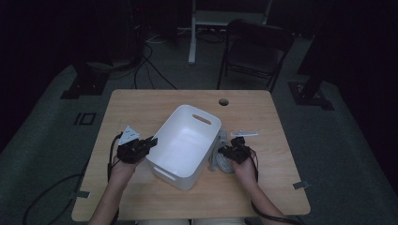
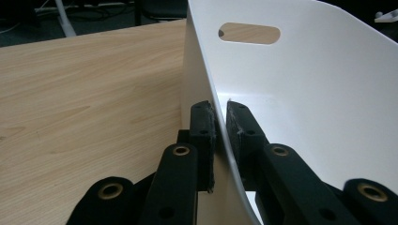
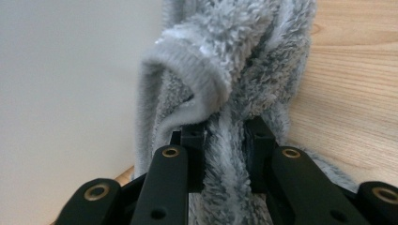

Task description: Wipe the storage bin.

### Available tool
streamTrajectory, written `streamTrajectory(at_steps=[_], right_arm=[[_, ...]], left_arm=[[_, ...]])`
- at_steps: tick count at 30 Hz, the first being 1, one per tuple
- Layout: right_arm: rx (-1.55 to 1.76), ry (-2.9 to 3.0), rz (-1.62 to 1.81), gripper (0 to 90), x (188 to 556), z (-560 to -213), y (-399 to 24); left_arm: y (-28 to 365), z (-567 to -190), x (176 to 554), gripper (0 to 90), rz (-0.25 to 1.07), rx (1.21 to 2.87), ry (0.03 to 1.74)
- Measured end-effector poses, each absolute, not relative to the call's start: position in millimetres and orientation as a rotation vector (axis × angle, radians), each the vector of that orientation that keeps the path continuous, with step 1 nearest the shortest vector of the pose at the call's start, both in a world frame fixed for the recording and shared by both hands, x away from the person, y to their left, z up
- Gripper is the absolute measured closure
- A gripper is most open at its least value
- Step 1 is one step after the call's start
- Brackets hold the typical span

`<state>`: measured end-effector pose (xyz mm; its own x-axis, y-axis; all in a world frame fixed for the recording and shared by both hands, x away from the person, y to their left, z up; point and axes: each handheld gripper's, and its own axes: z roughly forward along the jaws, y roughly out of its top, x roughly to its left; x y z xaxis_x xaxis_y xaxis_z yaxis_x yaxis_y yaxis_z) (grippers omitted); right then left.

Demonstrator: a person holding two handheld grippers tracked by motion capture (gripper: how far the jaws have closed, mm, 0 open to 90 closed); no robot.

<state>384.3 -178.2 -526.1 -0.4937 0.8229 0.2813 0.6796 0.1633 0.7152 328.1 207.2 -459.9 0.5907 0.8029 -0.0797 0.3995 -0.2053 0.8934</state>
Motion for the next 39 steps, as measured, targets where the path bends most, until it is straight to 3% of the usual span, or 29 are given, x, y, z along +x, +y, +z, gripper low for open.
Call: streamTrajectory(at_steps=[10, 17, 39], right_arm=[[1.387, 2.14, 1.441, 75.0, 345, -471, -202], [1.342, 2.013, 1.614, 75.1, 300, -450, -212], [1.229, 1.97, 1.535, 75.6, 288, -473, -195]], left_arm=[[205, -458, 325, 82.1, 0.511, 1.852, 0.972], [199, -461, 313, 82.0, 0.407, 1.853, 0.922], [198, -462, 311, 81.5, 0.396, 1.847, 0.885]])
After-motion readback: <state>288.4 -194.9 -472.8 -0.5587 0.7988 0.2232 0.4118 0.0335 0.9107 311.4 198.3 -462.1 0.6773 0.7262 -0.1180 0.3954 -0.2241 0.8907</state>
